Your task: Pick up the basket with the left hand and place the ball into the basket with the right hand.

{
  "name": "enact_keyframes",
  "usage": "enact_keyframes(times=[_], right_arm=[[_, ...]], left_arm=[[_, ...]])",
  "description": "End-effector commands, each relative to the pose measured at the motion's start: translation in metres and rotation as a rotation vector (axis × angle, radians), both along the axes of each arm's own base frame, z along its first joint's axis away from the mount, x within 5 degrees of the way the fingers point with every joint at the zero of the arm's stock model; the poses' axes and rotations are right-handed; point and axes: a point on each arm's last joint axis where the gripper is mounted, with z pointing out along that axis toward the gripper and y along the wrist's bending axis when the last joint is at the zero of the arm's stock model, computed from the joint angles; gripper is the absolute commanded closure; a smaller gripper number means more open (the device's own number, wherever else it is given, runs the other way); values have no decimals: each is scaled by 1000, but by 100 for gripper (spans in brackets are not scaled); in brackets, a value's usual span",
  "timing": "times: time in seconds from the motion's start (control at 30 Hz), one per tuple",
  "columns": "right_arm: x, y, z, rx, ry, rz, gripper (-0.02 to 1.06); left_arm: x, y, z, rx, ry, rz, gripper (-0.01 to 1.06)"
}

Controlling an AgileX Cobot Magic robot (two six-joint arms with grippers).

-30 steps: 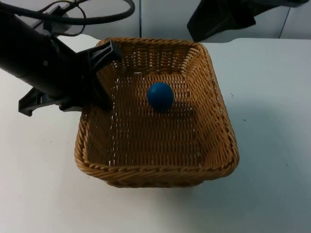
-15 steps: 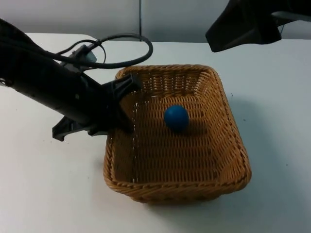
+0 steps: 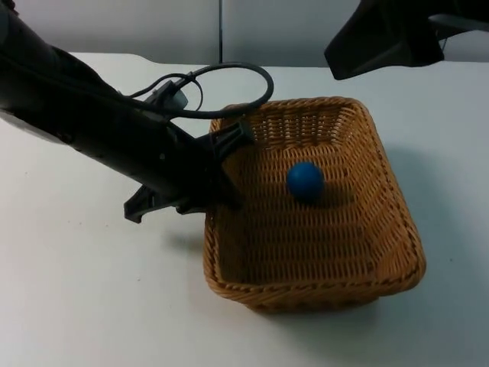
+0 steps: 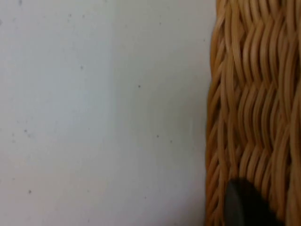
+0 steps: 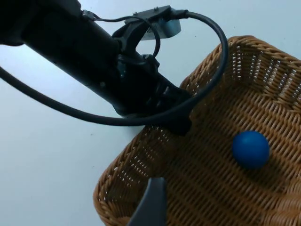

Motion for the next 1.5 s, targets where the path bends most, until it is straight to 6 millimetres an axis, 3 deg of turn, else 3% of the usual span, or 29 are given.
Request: enact_keyframes(times=[0.0,0.3,0.43,0.57,0.6,0.73,1.13,1.27,1.47], right_arm=[[-2,-1,2,7,-7,-2,26],[-2,-1,2,9,-7,-7,26],[-2,-1,2,9,-7,-7,26],[-2,-1,2,9,-7,-7,26],[-2,-1,2,9,-7,-7,26],[-2,-1,2,9,-7,-7,26],[-5,-4,8,10,-34,-3,26],[-7,-6,12,11,-46,-3,26],[-10,-9,17,15,-61,-1,26]], left_arm=[[-2,-4,-3,-14,6,-16,105],[-2,-5,-3,-12,-3,-31,104],[-2,-5,-3,-18,0,-36,93],[-3,-6,-2,-30,5,-42,55],[-3,-6,-2,-30,5,-42,55],[-2,-6,4,-36,-9,-43,32],[2,-3,38,2,-128,-54,31],[4,5,48,19,-161,-66,31],[8,33,66,104,-186,-103,31]])
